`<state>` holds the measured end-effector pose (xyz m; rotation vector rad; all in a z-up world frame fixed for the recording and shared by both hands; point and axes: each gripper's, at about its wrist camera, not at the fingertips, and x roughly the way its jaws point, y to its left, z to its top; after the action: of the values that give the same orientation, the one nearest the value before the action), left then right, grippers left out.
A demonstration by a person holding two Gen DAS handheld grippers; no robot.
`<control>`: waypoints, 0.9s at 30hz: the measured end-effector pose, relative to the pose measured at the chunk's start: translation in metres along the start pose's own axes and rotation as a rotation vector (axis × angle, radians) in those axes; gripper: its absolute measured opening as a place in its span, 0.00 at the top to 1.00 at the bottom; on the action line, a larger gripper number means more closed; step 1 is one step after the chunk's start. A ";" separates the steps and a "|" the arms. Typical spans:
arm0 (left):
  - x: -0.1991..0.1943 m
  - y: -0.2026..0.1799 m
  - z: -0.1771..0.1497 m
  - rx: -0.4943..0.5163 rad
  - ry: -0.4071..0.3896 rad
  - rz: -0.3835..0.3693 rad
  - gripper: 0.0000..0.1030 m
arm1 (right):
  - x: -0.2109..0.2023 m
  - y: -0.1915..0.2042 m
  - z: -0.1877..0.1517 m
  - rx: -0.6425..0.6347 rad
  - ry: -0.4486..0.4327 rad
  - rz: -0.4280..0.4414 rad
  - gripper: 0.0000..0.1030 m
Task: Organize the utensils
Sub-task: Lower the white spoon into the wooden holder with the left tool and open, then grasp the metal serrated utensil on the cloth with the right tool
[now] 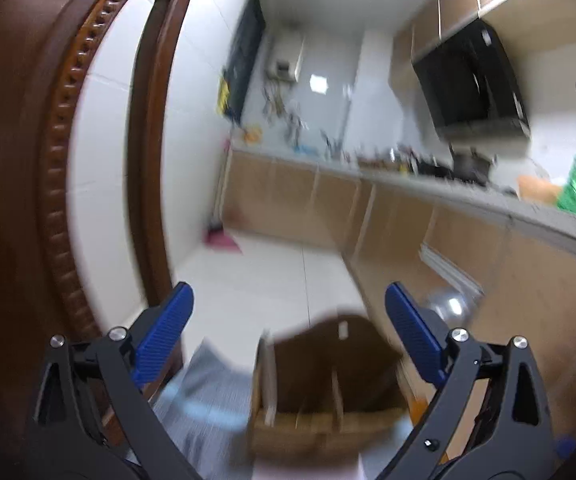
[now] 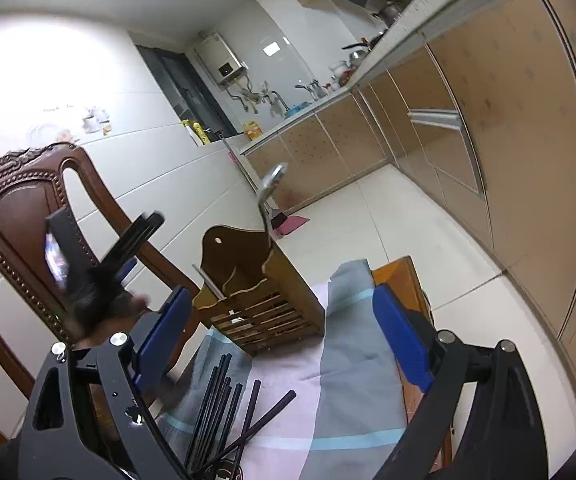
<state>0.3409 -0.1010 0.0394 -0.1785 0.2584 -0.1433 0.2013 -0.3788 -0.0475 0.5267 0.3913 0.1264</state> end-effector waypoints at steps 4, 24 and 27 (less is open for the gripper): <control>-0.084 0.010 -0.008 0.067 0.086 -0.009 0.04 | -0.008 0.023 -0.003 -0.097 0.017 -0.027 0.13; -0.181 0.034 -0.113 0.154 0.325 0.014 0.04 | -0.068 0.064 -0.084 -0.252 0.231 -0.173 0.13; -0.180 0.036 -0.113 0.132 0.344 -0.010 0.04 | -0.065 0.065 -0.084 -0.256 0.222 -0.183 0.13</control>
<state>0.1429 -0.0539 -0.0317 -0.0223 0.5886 -0.2008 0.1075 -0.2977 -0.0595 0.2230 0.6285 0.0574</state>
